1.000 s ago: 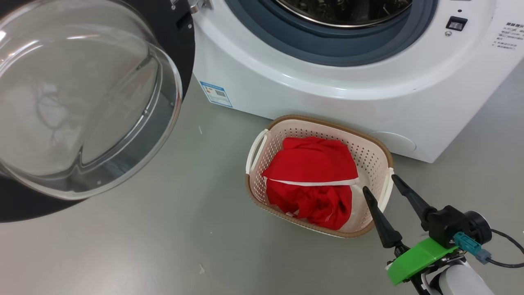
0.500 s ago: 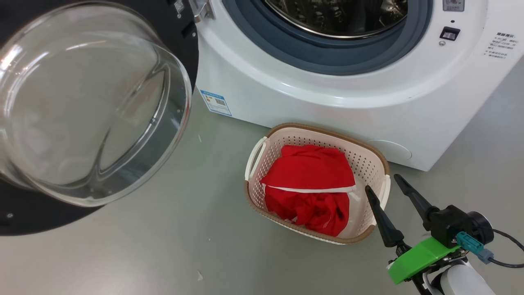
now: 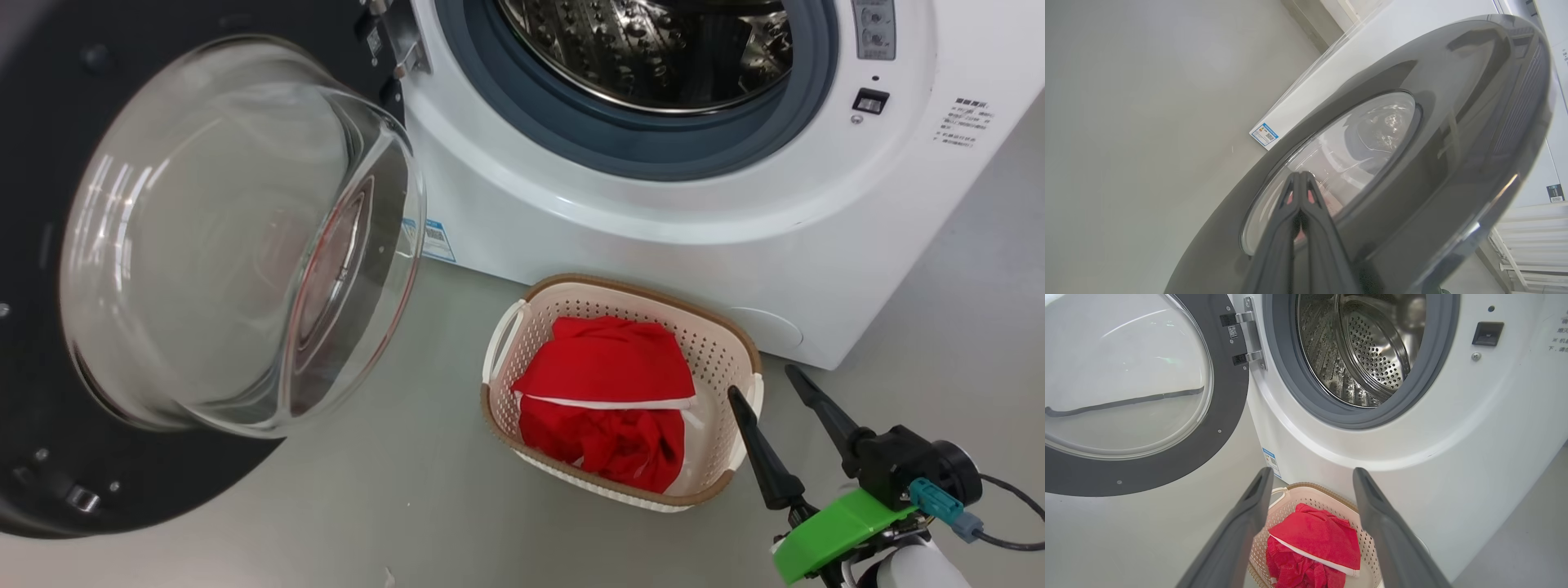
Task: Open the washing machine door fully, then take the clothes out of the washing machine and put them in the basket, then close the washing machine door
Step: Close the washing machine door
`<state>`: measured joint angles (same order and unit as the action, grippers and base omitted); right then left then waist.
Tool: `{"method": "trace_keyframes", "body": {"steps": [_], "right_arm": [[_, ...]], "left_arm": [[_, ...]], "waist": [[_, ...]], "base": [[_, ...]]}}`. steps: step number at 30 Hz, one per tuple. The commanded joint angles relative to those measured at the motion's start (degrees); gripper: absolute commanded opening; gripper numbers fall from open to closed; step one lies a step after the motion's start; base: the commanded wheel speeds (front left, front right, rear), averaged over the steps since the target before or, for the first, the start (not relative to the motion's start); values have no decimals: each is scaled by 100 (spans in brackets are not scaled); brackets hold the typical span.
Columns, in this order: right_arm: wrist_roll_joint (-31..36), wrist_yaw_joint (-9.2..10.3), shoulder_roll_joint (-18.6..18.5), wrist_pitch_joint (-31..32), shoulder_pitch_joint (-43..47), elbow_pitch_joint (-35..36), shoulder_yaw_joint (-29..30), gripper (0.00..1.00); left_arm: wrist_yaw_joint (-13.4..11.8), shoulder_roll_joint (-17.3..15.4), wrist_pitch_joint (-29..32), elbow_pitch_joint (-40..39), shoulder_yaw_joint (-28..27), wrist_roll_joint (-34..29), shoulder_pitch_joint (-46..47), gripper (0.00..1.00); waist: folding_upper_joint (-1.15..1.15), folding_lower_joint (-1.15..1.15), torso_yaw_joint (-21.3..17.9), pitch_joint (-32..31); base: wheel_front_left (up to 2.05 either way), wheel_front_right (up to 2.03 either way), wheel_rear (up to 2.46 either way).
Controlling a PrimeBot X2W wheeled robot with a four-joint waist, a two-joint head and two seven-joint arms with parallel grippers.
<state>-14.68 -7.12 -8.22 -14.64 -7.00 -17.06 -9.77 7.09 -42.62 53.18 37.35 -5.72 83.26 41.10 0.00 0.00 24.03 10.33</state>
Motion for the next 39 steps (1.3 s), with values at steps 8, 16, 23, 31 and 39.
{"method": "trace_keyframes", "body": {"steps": [8, 16, 23, 31, 39], "right_arm": [[-91, -36, 77, -36, 224, 208, 3, 100], [-106, -36, 126, -36, 382, 257, 77, 100], [-129, -36, 163, -36, 488, 287, 118, 100], [-119, -36, 190, -36, 514, 321, 163, 100], [-124, -36, 253, -36, 494, 334, 182, 100]], "left_arm": [[39, -383, 235, -1064, -58, 281, -358, 0], [39, -334, 266, -1865, 47, 418, -672, 0], [39, -287, 210, -2510, 202, 413, -899, 0], [39, -186, -15, -3041, 522, 255, -936, 0], [39, -67, -295, -3362, 849, 217, -821, 0]], "waist": [[0, 0, -105, -277], [0, 0, -250, -461], [0, 0, -372, -562], [0, 0, -505, -573], [0, 0, -763, -574]], "base": [[0, 0, 0], [0, 0, 0], [0, 0, 0], [0, 0, 0], [0, 0, 0]]}}
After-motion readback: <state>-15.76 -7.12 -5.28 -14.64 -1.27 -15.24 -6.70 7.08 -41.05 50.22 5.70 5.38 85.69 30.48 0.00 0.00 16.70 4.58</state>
